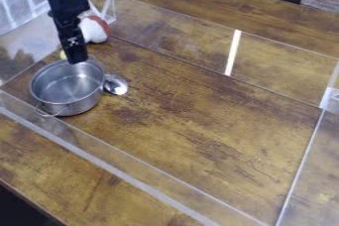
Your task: Move the green spoon to the left
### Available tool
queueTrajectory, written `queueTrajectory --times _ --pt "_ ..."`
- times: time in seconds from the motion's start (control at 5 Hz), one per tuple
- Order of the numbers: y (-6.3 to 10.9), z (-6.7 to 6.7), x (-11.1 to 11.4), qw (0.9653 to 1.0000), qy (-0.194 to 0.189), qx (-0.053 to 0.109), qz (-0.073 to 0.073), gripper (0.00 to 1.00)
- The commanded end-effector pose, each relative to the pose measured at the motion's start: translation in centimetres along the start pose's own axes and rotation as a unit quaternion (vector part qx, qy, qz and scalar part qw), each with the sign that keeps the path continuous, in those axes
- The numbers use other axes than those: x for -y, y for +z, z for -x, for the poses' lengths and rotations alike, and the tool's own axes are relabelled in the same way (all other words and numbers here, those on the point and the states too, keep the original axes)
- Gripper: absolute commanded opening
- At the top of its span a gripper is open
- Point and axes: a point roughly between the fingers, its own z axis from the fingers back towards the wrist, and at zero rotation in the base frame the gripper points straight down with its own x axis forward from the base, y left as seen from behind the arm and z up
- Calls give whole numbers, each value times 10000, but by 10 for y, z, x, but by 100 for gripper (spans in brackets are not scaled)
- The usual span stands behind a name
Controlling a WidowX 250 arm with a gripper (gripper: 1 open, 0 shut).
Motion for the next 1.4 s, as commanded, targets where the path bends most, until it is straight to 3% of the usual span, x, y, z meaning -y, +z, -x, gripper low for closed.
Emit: queueTrajectory --times 0.0,0.6,0.8,1.2 --pt "17 0 -18 9993 113 223 -271 100" --pt "8 5 -34 9987 269 395 -190 100" --pt "7 -7 -36 9987 267 409 -154 0" --pt "1 -29 -32 9988 204 441 -9 0"
